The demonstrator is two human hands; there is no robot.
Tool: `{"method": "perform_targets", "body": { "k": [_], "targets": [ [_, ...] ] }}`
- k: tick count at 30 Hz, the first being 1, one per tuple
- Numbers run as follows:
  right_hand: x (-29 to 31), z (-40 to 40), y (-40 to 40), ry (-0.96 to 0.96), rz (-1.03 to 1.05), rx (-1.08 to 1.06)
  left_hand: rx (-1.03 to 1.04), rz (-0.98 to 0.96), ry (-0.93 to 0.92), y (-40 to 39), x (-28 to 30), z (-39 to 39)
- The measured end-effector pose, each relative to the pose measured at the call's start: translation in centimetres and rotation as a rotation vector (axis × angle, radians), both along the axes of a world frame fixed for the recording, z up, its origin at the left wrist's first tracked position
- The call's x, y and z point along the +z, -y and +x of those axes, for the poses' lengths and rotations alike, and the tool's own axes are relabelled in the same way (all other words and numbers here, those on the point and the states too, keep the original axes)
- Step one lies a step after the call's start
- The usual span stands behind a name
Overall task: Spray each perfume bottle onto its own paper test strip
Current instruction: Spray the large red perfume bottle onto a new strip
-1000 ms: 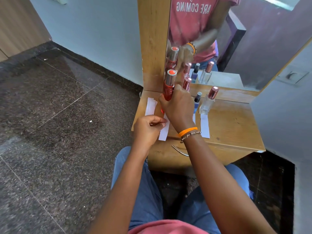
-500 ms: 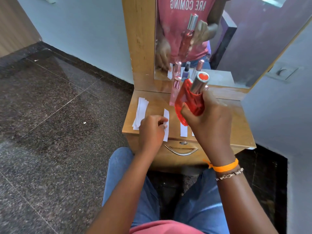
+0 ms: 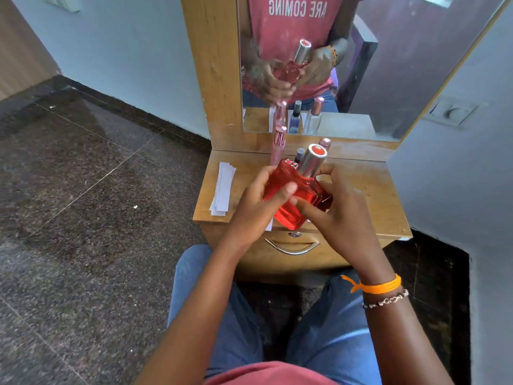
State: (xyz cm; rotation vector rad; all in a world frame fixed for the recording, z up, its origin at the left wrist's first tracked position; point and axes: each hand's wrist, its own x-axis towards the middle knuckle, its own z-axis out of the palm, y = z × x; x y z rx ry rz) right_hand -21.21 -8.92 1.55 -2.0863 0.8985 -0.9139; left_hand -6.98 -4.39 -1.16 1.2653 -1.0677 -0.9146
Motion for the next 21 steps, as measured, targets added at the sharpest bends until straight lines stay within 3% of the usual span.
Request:
{"method": "perform_targets", "body": {
  "k": [4, 6, 9, 12, 15, 19, 21],
  "targets": [
    [0.7, -1.0, 0.6, 0.116, 0.141, 0.012, 0.049, -0.051, -0.052, -0.2, 0.2, -0.9],
    [1.6, -1.0, 0.8, 0.266, 0.181, 0.040, 0.103, -0.067, -0.009, -0.3, 0.6, -1.5],
    [3.3, 0.3, 0.9, 0.517, 0.405, 0.073, 0.180, -0.056, 0.297, -0.4, 1.0, -2.3],
    [4.6, 2.1, 0.8, 0.671, 0.521, -0.098, 0.251, -0.077, 0.548, -0.6, 1.5, -2.8],
    [5.6, 2.5, 1.4, 0.866, 0.710, -0.120, 0.144, -0.050, 0.468, -0.9, 2.0, -2.8],
    [6.3, 1.3, 2.6, 0.819, 0.893, 0.234, -0.003, 0.004, 0.218, -1.4, 2.5, -2.2],
    [6.1, 1.2, 2.7, 0.856, 0.873, 0.249, 0.026, 0.006, 0.198, -1.3, 2.6, -2.6]
  ]
}}
